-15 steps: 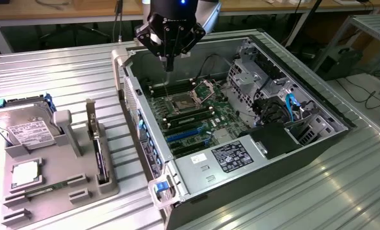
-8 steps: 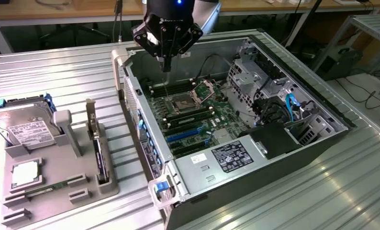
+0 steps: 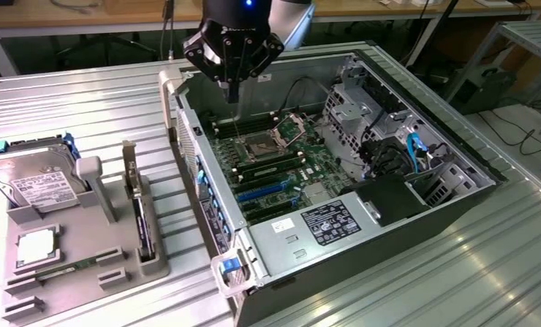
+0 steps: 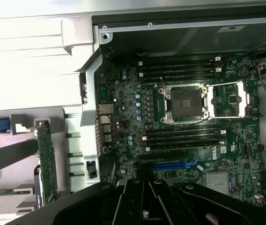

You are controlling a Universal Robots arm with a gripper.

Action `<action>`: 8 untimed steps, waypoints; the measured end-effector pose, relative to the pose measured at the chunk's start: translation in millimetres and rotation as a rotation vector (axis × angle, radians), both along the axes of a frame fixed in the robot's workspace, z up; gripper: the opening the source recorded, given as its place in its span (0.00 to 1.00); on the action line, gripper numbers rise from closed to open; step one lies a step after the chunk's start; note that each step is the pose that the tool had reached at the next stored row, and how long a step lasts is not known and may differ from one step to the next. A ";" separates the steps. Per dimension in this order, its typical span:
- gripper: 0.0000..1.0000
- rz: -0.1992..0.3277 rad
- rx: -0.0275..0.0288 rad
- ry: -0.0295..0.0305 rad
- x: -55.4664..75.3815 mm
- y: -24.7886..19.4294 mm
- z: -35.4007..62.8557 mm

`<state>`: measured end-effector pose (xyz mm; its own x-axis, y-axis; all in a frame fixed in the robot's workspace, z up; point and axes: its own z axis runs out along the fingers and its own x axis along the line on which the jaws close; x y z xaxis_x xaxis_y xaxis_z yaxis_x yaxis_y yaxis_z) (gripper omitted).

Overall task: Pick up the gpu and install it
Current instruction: 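Reach for the gpu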

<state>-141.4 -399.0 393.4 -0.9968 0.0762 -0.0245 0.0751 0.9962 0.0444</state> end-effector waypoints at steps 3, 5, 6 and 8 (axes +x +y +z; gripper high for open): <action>0.11 0.000 0.0000 0.0001 -3.1 0.0 0.0; 0.11 0.000 0.0000 0.0000 -4.3 -0.1 0.0; 0.11 0.000 0.0000 0.0001 -4.8 -0.1 0.0; 0.11 0.000 0.0000 0.0002 -6.2 -0.1 0.0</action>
